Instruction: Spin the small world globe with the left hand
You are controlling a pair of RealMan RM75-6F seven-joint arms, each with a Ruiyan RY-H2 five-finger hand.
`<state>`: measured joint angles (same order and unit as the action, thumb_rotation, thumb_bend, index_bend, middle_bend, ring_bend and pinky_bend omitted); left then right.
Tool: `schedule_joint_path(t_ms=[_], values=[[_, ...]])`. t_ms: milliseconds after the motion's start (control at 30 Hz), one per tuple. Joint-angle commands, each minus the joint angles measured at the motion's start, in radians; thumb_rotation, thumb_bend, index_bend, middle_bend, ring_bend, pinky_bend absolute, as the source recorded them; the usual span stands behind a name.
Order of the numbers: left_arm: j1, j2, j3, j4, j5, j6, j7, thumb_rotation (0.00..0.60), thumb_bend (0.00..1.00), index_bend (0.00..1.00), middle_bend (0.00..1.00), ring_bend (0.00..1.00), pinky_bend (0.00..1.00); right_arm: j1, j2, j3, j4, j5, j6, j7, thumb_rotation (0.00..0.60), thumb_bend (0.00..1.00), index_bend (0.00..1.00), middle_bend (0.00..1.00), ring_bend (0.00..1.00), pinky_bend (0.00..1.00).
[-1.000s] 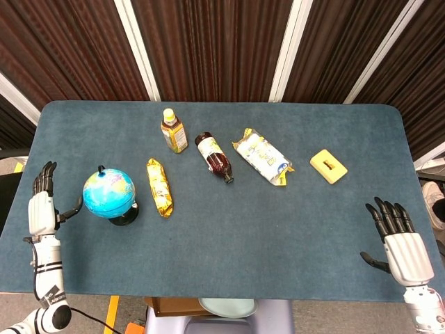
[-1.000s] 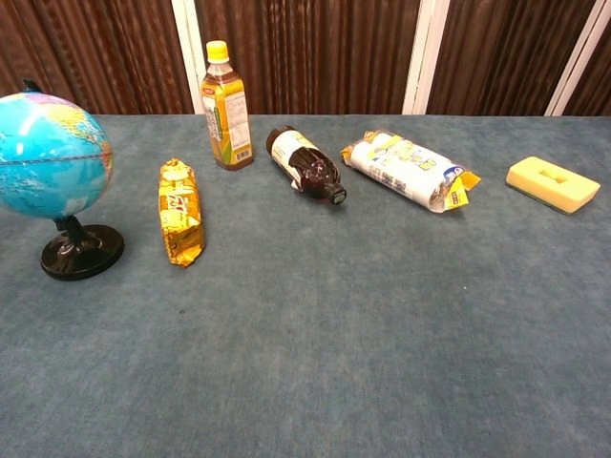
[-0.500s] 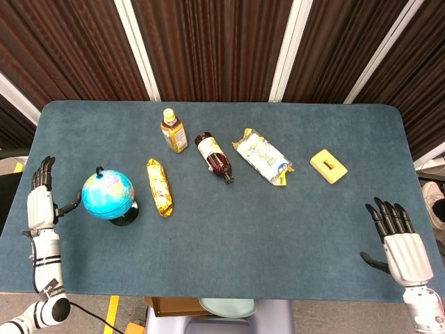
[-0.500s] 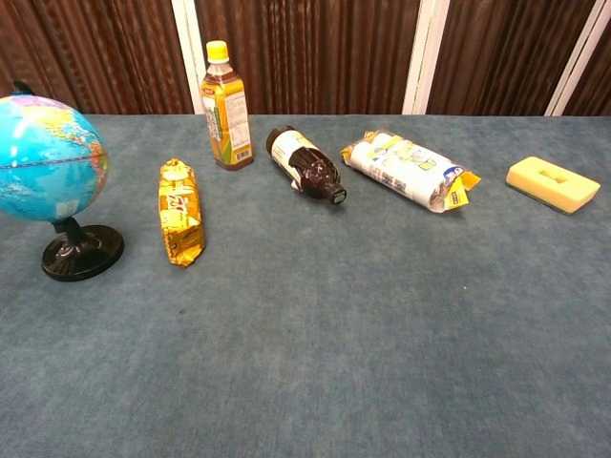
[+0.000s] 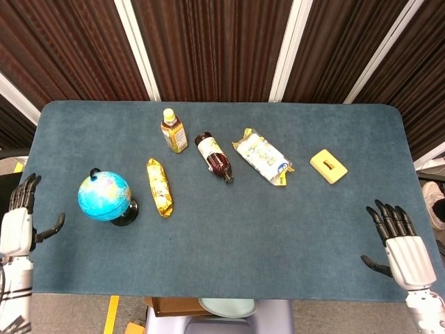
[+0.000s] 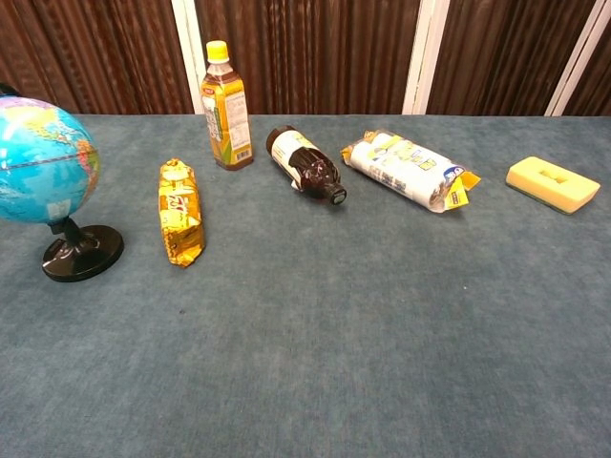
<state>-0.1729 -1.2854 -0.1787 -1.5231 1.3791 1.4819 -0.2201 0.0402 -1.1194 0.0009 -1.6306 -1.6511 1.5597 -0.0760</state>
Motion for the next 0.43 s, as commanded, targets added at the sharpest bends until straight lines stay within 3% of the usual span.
schedule_joint_path(t_ms=[33,67,100,267,433], values=[[0.057,0.156,0.177,-0.145,0.133,-0.074,-0.009,0.600,0.36,0.00,0.00,0.00,0.00,-0.005,0.004,-0.009,-0.007,-0.008,0.002,-0.002,0.600,0.06,0.00,0.00,0.00,0.00],[0.068,0.206,0.229,-0.187,0.177,-0.090,0.034,0.600,0.36,0.00,0.00,0.00,0.00,-0.007,0.008,-0.014,-0.013,-0.011,0.001,-0.003,0.600,0.06,0.00,0.00,0.00,0.00],[0.068,0.222,0.239,-0.203,0.197,-0.090,0.072,0.600,0.36,0.00,0.00,0.00,0.00,-0.008,0.009,-0.015,-0.015,-0.014,0.002,-0.003,0.600,0.06,0.00,0.00,0.00,0.00],[0.088,0.184,0.223,-0.182,0.235,-0.012,0.178,0.600,0.36,0.00,0.00,0.00,0.00,-0.013,0.015,-0.019,-0.018,-0.023,0.010,-0.002,0.600,0.06,0.00,0.00,0.00,0.00],[0.080,0.186,0.218,-0.169,0.223,-0.026,0.146,0.600,0.36,0.00,0.00,0.00,0.00,-0.011,0.013,-0.015,-0.017,-0.014,0.000,-0.008,0.600,0.06,0.00,0.00,0.00,0.00]])
